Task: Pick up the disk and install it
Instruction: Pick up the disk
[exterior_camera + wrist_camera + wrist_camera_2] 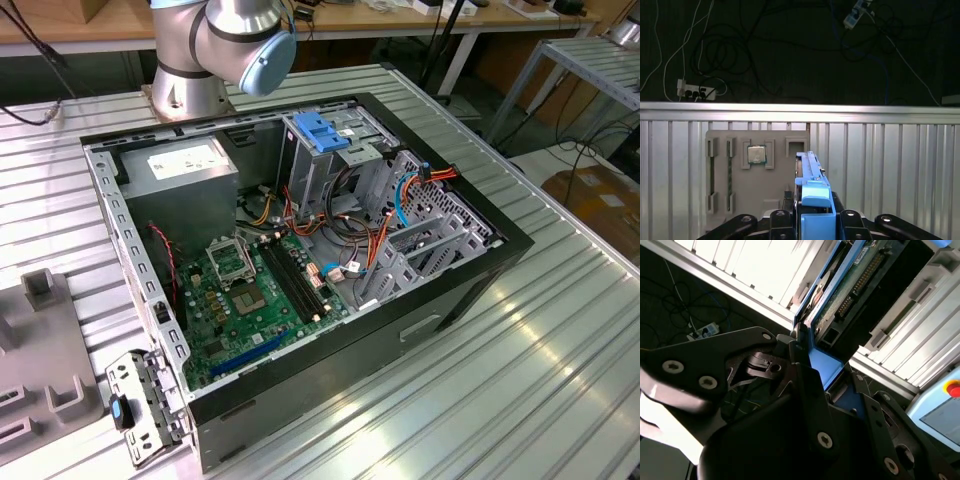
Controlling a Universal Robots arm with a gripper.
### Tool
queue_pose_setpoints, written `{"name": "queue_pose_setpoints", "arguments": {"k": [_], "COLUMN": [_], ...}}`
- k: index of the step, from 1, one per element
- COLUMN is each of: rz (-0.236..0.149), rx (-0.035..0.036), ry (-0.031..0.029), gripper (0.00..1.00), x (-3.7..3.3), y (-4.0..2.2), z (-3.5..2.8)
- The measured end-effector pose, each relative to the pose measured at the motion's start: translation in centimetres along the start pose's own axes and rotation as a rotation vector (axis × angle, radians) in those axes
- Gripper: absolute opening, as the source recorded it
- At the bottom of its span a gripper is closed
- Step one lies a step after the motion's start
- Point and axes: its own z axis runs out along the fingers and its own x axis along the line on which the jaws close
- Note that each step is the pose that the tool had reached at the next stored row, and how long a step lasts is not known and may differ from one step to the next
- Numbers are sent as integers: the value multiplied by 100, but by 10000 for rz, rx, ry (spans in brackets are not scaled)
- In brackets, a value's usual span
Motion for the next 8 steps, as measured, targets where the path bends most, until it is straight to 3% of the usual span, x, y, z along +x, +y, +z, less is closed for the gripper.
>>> {"name": "queue_pose_setpoints", "arguments": {"k": [8], "rz": [0], "rx": [-1], "ry": [-8], "gripper": [37], "x": [-2], "y": [-1], "z": [-64]}}
